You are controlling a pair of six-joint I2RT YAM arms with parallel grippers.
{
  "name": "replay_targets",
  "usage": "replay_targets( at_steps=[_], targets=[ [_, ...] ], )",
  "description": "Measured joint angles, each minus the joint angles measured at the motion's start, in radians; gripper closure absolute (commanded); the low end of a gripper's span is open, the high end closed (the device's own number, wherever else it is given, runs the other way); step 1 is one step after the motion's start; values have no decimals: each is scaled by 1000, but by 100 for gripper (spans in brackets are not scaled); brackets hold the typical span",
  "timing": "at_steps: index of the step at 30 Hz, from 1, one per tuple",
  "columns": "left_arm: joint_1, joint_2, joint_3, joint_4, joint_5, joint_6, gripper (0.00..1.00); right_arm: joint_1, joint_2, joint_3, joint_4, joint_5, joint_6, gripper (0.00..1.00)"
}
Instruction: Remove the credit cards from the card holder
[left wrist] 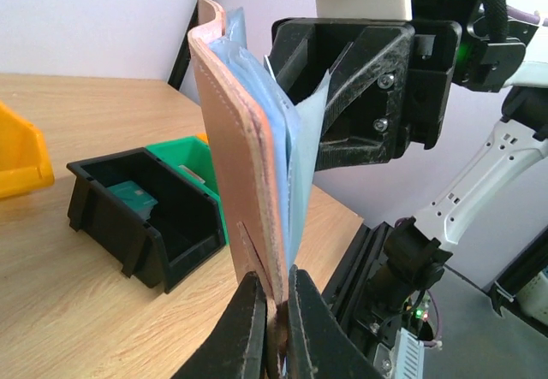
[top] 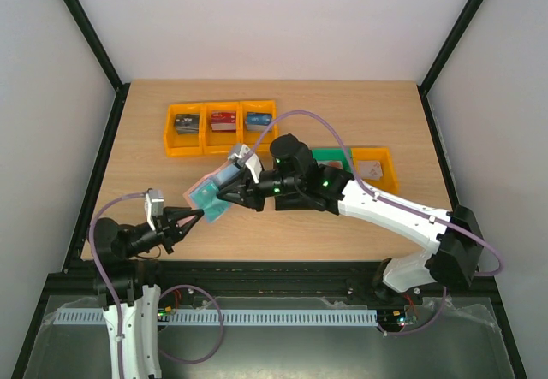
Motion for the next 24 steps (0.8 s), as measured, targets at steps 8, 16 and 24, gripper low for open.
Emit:
replay_targets(
  at_steps=[8,16,24],
  targets=[
    [0,0,25,-17,35,47,98,7,19,13,-10,-56,-24,86],
    [0,0,40,-28,64,66,98,11,25,13,3,-121,-44,79],
    [-3,-4,44,-16,79,60,98,7,19,5,22,-169,-90,80]
  ],
)
